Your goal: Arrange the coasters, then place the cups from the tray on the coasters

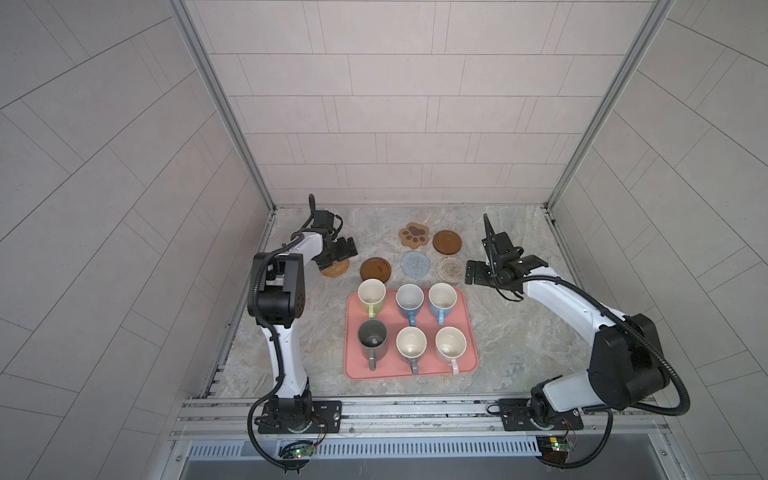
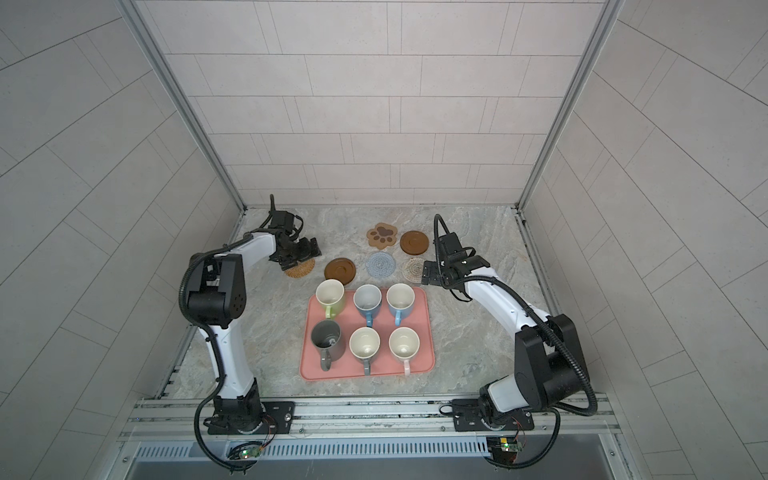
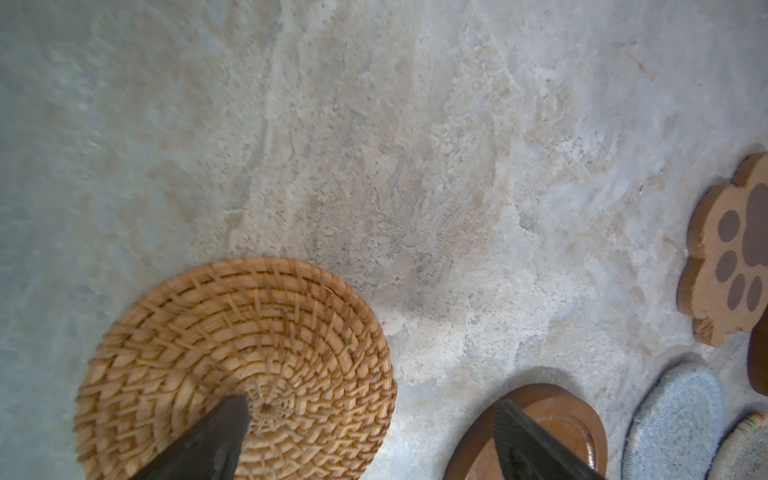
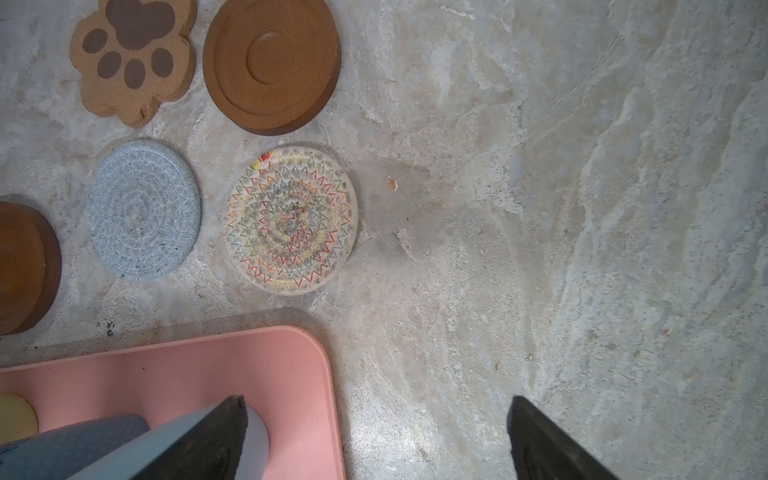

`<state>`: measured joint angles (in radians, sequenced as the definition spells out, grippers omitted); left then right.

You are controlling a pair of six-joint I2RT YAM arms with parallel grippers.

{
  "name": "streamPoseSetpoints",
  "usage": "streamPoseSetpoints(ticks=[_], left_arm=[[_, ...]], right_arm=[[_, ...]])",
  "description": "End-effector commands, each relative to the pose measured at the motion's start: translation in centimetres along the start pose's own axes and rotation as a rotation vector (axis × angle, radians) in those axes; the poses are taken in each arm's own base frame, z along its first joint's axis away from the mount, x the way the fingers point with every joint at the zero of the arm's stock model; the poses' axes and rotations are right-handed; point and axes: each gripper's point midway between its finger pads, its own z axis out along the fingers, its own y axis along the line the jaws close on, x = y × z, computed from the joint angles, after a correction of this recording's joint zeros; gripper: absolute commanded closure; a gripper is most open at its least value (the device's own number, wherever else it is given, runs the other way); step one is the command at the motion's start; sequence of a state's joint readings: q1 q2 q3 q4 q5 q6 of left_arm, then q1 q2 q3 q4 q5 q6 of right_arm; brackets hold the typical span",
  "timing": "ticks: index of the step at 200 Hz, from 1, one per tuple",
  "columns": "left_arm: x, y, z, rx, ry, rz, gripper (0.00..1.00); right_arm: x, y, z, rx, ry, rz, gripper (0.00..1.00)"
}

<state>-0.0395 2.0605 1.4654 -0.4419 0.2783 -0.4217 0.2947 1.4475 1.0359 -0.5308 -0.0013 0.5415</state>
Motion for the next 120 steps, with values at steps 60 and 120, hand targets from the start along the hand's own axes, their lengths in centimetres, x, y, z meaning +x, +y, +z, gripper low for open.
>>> streamPoseSetpoints(ticks=[60,120], left_arm=[[-2.1,-1.0,-1.8,-0.016,-0.003,0.036,0.00],[-1.7,-4.3,-3.8,0.051,-0.015,0.096,0.00]], right_arm=[[-0.2,-0.3,-1.5,0.001,-0.042,0.009,0.01],[-0.8,-0.4,-1.9,0.015,-0.060,0.012,0.00]])
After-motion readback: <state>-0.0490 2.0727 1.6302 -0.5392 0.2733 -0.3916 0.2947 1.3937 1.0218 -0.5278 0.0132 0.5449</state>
